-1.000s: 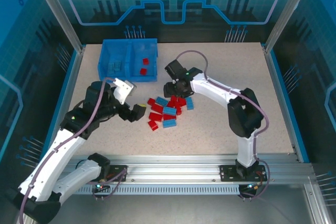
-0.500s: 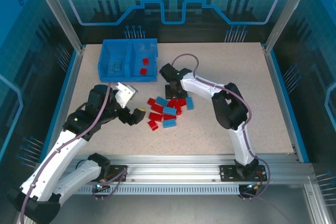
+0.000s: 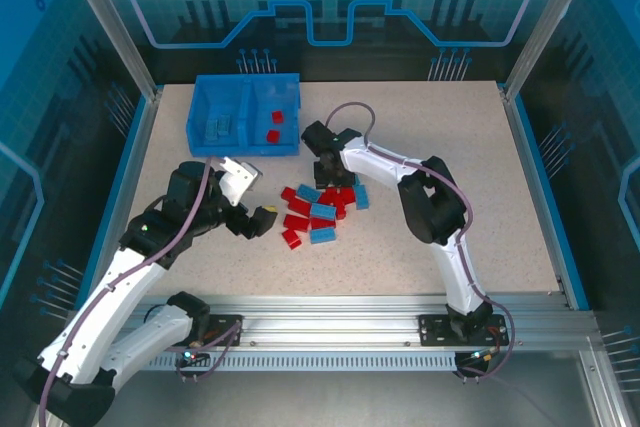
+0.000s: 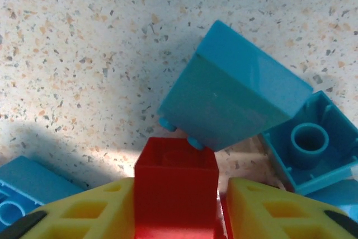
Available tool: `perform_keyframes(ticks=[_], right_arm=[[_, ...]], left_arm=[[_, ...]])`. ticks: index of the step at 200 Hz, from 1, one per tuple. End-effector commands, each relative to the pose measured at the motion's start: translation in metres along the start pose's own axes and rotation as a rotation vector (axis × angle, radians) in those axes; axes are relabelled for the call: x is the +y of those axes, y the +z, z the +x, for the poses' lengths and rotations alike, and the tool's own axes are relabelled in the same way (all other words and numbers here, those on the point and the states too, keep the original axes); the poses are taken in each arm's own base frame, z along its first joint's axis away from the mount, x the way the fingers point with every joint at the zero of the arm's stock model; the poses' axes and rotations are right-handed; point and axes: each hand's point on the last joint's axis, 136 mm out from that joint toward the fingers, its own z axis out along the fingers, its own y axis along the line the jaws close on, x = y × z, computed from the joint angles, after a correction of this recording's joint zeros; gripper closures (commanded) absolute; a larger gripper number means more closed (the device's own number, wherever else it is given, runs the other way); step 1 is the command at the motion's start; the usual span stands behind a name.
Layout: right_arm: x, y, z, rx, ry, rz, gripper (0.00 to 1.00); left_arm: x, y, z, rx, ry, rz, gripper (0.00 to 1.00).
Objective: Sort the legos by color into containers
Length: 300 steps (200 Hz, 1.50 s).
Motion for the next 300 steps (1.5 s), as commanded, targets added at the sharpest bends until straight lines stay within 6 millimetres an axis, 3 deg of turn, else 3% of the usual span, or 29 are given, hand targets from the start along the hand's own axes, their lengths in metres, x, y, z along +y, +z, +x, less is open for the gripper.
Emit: perform_keyframes(ticks=[1,21,37,93,109,129,155,202,209,250,283,300], right_arm=[[-0.003,0.007,0.006,0.039,-0.011,0.033,0.6],[0.001,0.002,0.004,0.048,-0.005,-0.005,0.62],[0.01,-0.014,-0.004,0.004,-0.013,-0.06,0.71],[0.047,-0.146,-0.05,-0.376,-0.173,-0.225,0.72],[0.059,-0.171,-0.062,-0.483,-0.218,-0.266,0.72],[0.074,-0.188,-0.083,-0.597,-0.258,-0.301,0.71],[0.087,-0.186,-0.119,-0.702,-0.286,-0.276,0.71],[0.12,-0.15,-0.174,-0.752,-0.356,-0.249,0.71],[0.126,-0.129,-0.178,-0.737,-0.377,-0.235,0.71],[0.147,-0.08,-0.196,-0.747,-0.43,-0.196,0.7],[0.154,-0.057,-0.196,-0.752,-0.437,-0.211,0.62],[0.158,-0.063,-0.195,-0.751,-0.438,-0.239,0.54]], left_arm=[[0.001,-0.001,-0.002,-0.022,0.027,-0.012,0.01],[0.002,-0.001,-0.001,-0.02,0.027,-0.019,0.01],[0.002,-0.003,-0.002,-0.026,0.03,-0.02,0.01],[0.006,-0.019,-0.012,-0.125,0.041,-0.068,0.01],[0.016,-0.026,-0.014,-0.156,0.031,-0.13,0.01],[0.027,-0.033,-0.017,-0.191,0.01,-0.195,0.01],[0.037,-0.038,-0.016,-0.207,-0.013,-0.252,0.01],[0.046,-0.039,-0.013,-0.195,-0.029,-0.29,0.01],[0.047,-0.04,-0.013,-0.197,-0.034,-0.294,0.01],[0.05,-0.04,-0.013,-0.2,-0.051,-0.297,0.01],[0.052,-0.04,-0.013,-0.202,-0.065,-0.296,0.01],[0.053,-0.039,-0.013,-0.198,-0.066,-0.295,0.01]])
